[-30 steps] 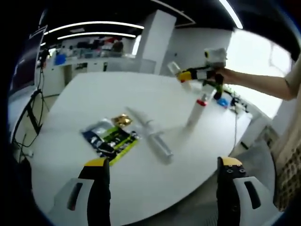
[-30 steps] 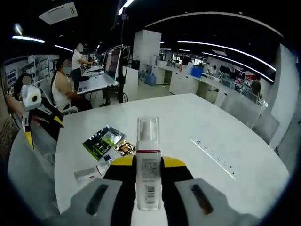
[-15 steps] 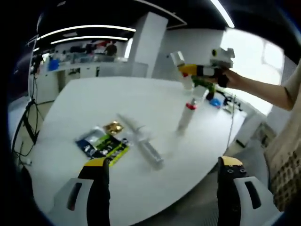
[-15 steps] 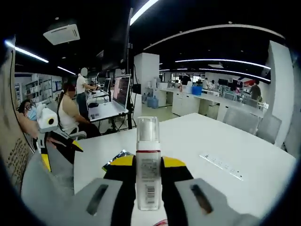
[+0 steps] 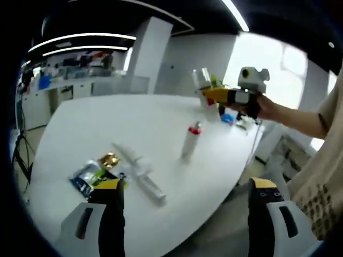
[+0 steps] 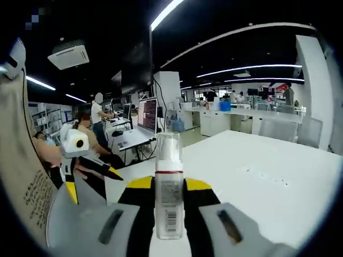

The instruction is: Arrange the skincare products in the storage area until every visible bottle or jar stands upright without overlapping.

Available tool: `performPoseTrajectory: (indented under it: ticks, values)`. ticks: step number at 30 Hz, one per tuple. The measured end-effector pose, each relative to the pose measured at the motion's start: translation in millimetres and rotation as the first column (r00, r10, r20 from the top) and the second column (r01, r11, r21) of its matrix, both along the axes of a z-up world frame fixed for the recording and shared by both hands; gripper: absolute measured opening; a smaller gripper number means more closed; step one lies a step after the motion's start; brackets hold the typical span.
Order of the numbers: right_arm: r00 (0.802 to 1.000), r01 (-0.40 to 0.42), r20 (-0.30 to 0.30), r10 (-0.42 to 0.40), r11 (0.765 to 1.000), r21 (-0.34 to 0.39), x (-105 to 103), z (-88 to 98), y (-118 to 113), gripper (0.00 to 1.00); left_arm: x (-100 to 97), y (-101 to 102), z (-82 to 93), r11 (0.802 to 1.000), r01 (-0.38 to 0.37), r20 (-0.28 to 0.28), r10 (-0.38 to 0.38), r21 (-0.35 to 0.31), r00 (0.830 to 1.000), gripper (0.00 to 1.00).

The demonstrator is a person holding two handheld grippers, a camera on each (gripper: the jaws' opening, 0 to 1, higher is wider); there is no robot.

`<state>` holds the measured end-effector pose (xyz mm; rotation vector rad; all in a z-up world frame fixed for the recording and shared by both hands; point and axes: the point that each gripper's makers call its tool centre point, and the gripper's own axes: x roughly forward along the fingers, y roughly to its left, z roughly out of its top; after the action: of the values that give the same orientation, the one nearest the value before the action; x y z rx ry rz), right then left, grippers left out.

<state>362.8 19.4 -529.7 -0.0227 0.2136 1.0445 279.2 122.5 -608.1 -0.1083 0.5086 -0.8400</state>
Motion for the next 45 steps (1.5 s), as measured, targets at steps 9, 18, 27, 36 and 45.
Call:
performPoseTrajectory:
  ticks: [9,18,27,36,45]
  values:
    - [0.998,-0.031,-0.042,0.036,0.993,0.110,-27,0.9,16,0.19,-1.6,-26,15.8,0.996,0.074,0.020,-0.073,-0.048,0.997,0.93]
    - [0.986,-0.103,-0.096,0.133,0.958,0.267,-58,6.4,40,0.19,-5.9,-48,28.5,0.988,0.129,0.042,-0.125,-0.091,0.991,0.90]
    - [0.961,-0.182,-0.124,0.246,0.906,0.383,-85,14.7,61,0.19,-21.0,-64,39.6,0.966,0.216,0.054,-0.211,-0.140,0.976,0.66]
    - [0.935,-0.255,-0.131,0.330,0.880,0.401,-105,14.2,69,0.19,-30.6,-65,48.4,0.949,0.254,0.060,-0.247,-0.186,0.967,0.33]
    - [0.923,-0.292,-0.121,0.364,0.871,0.396,-113,14.0,67,0.19,-38.6,-70,57.0,0.931,0.298,0.073,-0.289,-0.209,0.955,0.22]
